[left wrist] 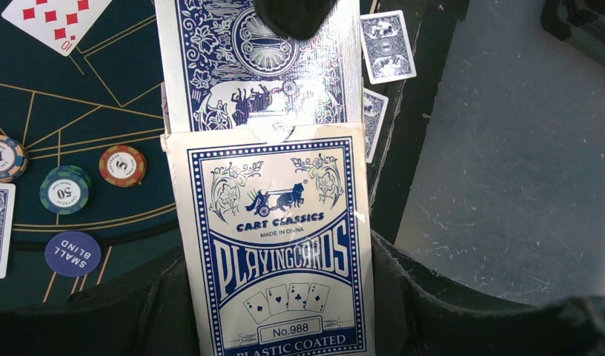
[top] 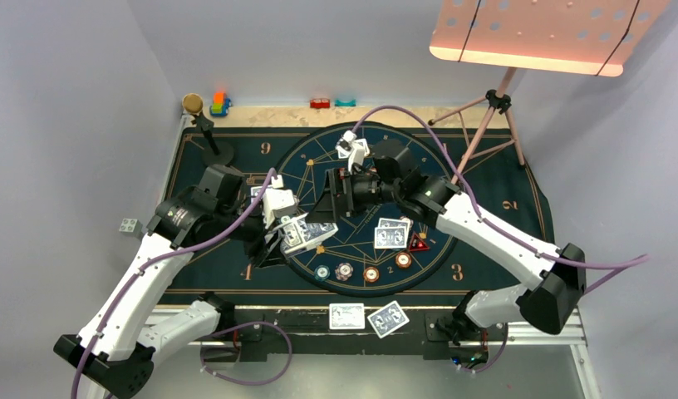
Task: Distribute texas hold em gaming equipment
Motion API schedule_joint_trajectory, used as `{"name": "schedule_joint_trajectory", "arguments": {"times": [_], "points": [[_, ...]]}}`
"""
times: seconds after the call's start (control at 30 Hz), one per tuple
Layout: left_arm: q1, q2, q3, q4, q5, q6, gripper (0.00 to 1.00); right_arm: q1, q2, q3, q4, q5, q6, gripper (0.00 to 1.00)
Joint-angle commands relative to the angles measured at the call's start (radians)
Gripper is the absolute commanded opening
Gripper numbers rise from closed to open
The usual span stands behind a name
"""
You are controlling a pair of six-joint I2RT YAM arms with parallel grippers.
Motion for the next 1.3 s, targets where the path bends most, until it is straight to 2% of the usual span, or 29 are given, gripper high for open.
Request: {"name": "schedule_joint_trajectory", "arguments": {"times": [0.0,0.17,0.63,1.1,1.27], "points": [[0.005,-0.004,0.007,0.048,0.022,0.008,0.00,0.030,0.018,-0.012,0.037,-0.006,0.010,0.97],[0.005,-0.007,0.008,0.047,0.023,0.007,0.00,0.032,0.021,-0.034,0.041,-0.001,0.013,0.83],[0.005,-0.011,0.012,0.042,0.023,0.006,0.00,0.032,-0.008,-0.010,-0.046,0.078,-0.029,0.56],[0.005,-0.019,0.012,0.036,0.023,0.007,0.00,0.030,-0.037,0.058,-0.133,0.176,-0.081,0.37],[0.005,-0.021,0.011,0.036,0.022,0.008,0.00,0.030,-0.037,0.083,-0.164,0.210,-0.100,0.33]]}}
